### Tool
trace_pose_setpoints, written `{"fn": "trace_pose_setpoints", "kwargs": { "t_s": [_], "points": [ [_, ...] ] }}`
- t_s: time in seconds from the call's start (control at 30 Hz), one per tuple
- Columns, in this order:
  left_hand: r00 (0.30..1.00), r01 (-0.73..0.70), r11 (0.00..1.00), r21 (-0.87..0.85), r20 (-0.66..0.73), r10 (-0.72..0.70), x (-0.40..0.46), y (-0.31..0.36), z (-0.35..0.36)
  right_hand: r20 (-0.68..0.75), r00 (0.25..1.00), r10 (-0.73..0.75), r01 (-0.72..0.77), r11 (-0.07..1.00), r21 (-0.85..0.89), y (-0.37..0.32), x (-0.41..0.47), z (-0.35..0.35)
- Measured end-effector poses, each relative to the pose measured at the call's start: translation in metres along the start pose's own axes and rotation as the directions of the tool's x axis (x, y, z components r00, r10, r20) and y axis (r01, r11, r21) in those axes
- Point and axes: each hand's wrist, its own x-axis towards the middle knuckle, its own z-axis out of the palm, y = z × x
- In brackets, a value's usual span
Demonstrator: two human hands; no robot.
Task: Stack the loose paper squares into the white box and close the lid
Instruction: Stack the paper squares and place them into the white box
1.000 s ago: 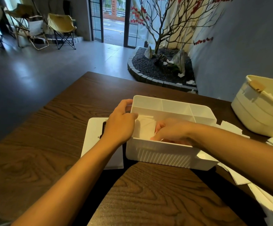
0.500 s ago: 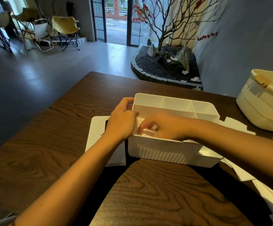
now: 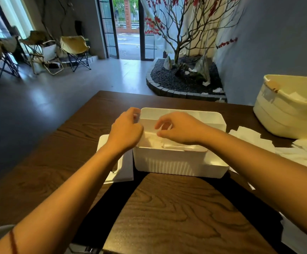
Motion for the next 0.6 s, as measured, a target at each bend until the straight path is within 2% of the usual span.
{"fn": "trace_pose_setpoints", "kwargs": {
  "t_s": [0.1,0.2,0.3,0.43,0.6],
  "points": [
    [0.981,-0.143,0.965,0.22,-0.096,0.167,-0.006,0.026,-0.001,-0.096,0.994,0.06,-0.065,0.997,-0.048,0.013,-0.023,-0.026],
    [0.939,-0.313,0.921,0.232,-0.072,0.338,-0.023,0.065,0.011,-0.194,0.973,0.124,-0.131,0.991,-0.02,0.032,-0.052,-0.046],
    [0.903,-0.429,0.898,0.099,0.038,0.427,-0.043,0.105,0.044,-0.293,0.935,0.201,-0.193,0.98,0.057,0.056,-0.089,-0.063],
    [0.839,-0.517,0.856,0.027,0.214,0.5,-0.063,0.146,0.102,-0.303,0.905,0.299,-0.287,0.954,0.084,0.104,-0.143,-0.074],
    [0.78,-0.497,0.866,0.062,0.469,0.414,-0.078,0.164,0.171,-0.265,0.846,0.463,-0.439,0.886,0.15,0.155,-0.19,-0.058]
  ]
}}
